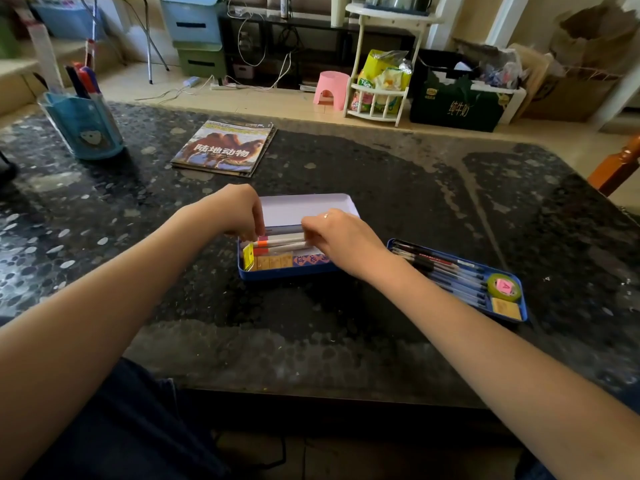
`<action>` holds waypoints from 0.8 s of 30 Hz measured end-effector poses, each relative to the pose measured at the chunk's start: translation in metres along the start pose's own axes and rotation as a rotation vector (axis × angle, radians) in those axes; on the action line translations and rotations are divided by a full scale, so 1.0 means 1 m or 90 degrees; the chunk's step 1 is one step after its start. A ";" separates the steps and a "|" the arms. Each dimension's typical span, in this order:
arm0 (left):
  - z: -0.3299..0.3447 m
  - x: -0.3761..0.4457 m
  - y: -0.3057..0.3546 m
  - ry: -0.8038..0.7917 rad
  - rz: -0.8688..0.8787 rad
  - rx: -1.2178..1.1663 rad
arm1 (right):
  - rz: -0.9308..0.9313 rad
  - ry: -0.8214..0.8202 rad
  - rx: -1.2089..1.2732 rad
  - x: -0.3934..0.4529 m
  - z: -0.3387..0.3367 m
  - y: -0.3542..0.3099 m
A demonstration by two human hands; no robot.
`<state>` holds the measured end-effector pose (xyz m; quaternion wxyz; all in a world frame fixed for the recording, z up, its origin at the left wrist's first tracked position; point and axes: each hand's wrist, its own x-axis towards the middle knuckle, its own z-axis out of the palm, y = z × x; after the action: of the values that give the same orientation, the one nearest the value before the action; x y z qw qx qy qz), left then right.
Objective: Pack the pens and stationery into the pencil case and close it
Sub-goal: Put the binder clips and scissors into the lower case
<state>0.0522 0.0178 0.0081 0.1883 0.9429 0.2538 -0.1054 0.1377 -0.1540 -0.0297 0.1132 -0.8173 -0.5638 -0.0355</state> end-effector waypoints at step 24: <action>0.025 0.006 0.011 0.051 0.130 0.018 | 0.241 0.024 0.356 -0.014 -0.016 0.051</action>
<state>0.0602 0.0017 -0.0132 0.1745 0.9699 0.1619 -0.0513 0.1811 -0.1874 -0.0241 0.3485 -0.8439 -0.3876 0.1270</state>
